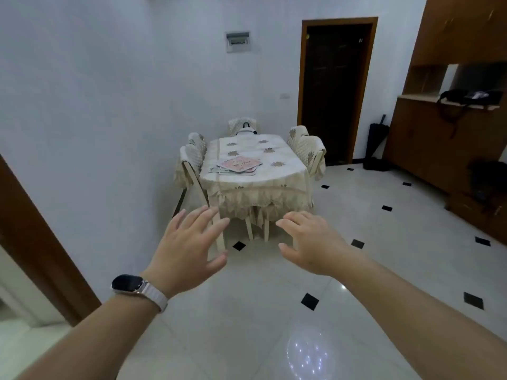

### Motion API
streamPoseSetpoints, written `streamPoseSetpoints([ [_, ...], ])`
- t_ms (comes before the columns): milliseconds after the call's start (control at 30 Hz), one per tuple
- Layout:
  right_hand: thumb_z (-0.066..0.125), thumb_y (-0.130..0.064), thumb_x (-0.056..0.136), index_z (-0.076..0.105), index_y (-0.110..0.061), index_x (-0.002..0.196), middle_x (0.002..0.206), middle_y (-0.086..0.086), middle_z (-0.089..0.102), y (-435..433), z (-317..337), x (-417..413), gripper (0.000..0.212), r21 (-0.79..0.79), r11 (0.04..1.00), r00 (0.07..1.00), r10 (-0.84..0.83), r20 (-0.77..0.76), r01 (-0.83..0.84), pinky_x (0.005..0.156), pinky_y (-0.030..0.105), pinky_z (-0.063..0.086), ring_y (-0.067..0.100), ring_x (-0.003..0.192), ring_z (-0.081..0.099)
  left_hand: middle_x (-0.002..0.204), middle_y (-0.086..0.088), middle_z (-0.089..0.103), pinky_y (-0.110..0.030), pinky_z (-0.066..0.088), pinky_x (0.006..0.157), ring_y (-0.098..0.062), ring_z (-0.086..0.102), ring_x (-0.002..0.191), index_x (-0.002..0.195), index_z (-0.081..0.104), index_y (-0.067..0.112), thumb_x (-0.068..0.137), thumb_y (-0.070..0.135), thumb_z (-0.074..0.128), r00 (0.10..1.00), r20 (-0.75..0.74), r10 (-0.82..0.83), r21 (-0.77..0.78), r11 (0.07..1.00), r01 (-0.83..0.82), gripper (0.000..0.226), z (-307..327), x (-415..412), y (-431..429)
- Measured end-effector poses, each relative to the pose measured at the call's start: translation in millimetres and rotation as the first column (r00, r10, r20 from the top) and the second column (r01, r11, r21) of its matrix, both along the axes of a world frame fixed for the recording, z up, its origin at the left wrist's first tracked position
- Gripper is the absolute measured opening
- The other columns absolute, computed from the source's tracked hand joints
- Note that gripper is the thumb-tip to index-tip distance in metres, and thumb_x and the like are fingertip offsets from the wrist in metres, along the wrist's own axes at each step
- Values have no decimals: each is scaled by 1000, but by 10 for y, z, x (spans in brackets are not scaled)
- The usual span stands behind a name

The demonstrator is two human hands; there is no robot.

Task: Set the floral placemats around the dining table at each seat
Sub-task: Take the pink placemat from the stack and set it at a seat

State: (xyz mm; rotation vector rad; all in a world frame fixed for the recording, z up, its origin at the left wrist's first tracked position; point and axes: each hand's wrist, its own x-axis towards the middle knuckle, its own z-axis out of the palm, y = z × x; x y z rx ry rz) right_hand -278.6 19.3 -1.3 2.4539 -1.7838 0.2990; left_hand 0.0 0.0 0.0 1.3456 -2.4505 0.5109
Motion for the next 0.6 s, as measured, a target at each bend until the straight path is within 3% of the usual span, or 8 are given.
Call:
streamPoseSetpoints([
  [200,41,-46,97,42,-23,143,140,-6,47,-279,-236,-41,52,17,1000,1000,20,15,-20,106,36,35,18,130,41,142,-2,50,-49,29,112,-23,37,136,133,52,24,84,53,50,996,-80,40,63,997,-35,57,-235,-2,-254],
  [400,29,-51,93,38,-23,146,147,-4,41,-763,-467,15,61,92,996,1000,14,1,-14,105,36,35,19,134,36,144,-1,47,-43,19,113,-22,35,138,136,49,27,85,54,49,991,-117,69,128,990,-54,58,-582,36,-758],
  [500,38,-49,97,34,-24,149,152,-3,35,-1124,-522,37,58,100,995,1000,4,-21,-2,109,35,29,19,139,31,146,-1,45,-41,17,113,-22,33,140,139,45,29,85,56,46,994,-84,67,171,984,-52,61,-699,71,-1155],
  [600,21,-59,89,33,-26,150,154,-3,33,-1562,-484,96,70,107,994,1000,-12,-26,15,113,35,25,19,141,29,147,-1,44,-41,20,114,-22,32,140,141,44,29,85,58,43,992,-94,83,213,975,-61,63,-713,143,-1660],
])
